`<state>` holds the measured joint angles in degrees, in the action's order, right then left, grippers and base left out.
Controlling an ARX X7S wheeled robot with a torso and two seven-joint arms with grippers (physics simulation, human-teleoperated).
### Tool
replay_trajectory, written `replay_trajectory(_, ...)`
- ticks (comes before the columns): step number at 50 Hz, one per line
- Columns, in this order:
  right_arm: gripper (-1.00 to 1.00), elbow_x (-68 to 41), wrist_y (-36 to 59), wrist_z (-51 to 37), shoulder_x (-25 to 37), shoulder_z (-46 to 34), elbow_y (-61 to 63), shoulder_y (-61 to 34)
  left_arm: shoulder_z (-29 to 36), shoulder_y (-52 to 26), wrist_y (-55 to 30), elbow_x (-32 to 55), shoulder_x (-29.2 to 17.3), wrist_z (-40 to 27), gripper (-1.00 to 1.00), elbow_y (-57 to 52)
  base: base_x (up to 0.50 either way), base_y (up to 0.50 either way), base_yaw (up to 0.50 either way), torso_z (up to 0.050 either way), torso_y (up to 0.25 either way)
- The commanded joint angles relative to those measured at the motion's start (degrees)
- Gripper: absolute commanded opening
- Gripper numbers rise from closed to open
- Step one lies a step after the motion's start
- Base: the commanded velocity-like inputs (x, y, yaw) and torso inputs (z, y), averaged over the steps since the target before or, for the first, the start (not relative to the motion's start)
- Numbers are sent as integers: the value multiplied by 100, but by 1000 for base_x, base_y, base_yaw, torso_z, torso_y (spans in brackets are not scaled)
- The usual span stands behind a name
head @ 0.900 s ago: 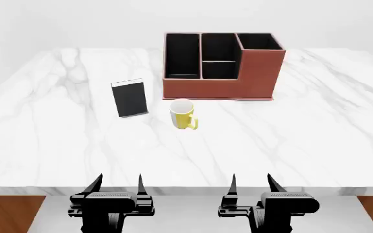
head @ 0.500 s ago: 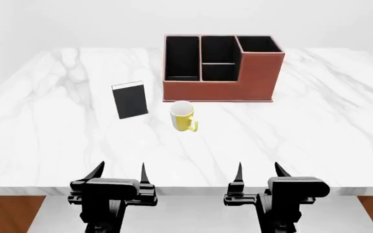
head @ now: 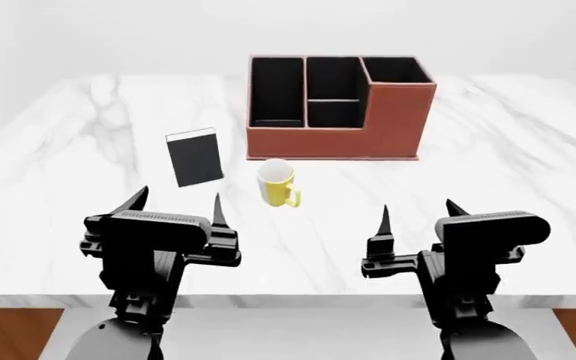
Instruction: Pick up the yellow and white mug and place it to the right of the caddy.
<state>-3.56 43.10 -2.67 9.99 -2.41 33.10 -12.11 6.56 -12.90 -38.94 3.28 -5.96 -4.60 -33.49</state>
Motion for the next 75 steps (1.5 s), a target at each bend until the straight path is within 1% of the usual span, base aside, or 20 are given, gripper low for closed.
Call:
replay_trajectory(1,100,-70,487,43,160,20,393,-185,36,-208,-439,58,-94,-102,100,-406,340,-363,0,0,0)
replay_trajectory(14,100,-112,375,16,187,19,311,-116,153,-237,-430,76,-194,-143,100,-355,356,-346,0,0,0)
replay_trajectory(56,100,-288,277,-46,274,10,335,-21,196,-305,-545,326,-323,-278,100,-503,453,-238,0,0,1)
replay_trajectory(62,100,-297,250,-78,270,5,288,-21,220,-324,-572,333,-349,-308,100,-519,454,-39,0,0,0)
replay_trajectory(71,100,-382,252,-44,296,4,333,7,274,-360,-633,307,-391,-382,100,-535,61,0,0,0,2)
replay_trajectory(73,100,-468,312,36,307,-11,351,7,466,-402,-729,132,-475,-461,100,-491,0,0,0,0,0)
replay_trajectory(75,100,-507,243,142,353,-114,354,53,494,-409,-716,131,-478,-465,100,-478,0,0,0,0,0)
